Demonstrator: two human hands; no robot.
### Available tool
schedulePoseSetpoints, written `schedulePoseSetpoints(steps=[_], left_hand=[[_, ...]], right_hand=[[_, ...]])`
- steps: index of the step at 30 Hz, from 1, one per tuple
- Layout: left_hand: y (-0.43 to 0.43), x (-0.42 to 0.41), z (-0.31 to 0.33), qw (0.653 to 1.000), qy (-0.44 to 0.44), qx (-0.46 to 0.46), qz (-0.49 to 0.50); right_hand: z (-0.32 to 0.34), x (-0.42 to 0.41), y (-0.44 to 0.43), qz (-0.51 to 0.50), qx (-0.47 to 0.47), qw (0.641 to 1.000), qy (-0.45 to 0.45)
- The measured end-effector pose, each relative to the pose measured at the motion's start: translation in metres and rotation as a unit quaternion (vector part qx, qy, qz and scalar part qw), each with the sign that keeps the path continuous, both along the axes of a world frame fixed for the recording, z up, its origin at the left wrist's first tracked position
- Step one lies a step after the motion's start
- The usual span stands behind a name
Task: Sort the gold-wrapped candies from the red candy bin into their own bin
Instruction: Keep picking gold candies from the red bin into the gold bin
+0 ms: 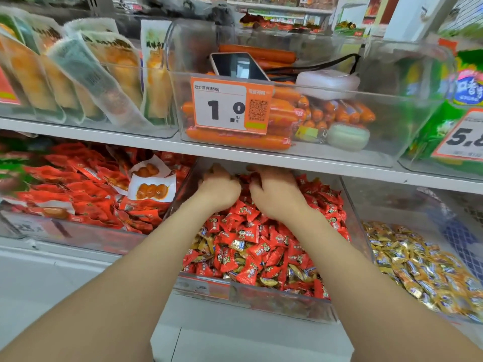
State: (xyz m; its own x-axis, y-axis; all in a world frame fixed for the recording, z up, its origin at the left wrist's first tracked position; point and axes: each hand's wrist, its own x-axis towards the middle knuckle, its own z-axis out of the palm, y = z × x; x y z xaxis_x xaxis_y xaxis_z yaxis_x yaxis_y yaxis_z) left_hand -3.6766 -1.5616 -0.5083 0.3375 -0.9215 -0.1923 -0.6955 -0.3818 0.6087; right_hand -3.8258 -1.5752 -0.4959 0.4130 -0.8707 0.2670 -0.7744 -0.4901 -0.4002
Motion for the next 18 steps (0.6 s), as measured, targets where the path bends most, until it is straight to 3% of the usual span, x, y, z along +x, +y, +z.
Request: schedulePoseSetpoints(steps=[2,6,8,12,15,18], left_hand=[[-0.016,0.003,-0.006,0.999,-0.01,-0.03,0.018],[-0.023,0.003,-0.008,0.999,-0.026,-0.025,-0.021],[-0.027,0.0,-0.008,1.0,0.018,0.005,-0.002],[-0.029,0.005,-0.004,0.994,0.101,-0.03,0.014],[-0.014,-0.003,0.008,0.983,0.15,-0.106,0.012],[0.003,-0.007,0.019,0.98,0.118,-0.161,-0.008]], right_hand=[[0.002,0.01,-0.012,-0.008,0.029,0.999,0.04],[0.014,0.027,-0.026,0.019,0.173,0.981,0.082],[0.024,0.026,-0.028,0.02,0.231,0.97,0.077],[0.033,0.02,-0.02,-0.005,0.321,0.944,0.081],[0.038,0.016,-0.013,-0.006,0.325,0.945,0.031],[0.045,0.01,-0.004,-0.006,0.298,0.954,0.016]])
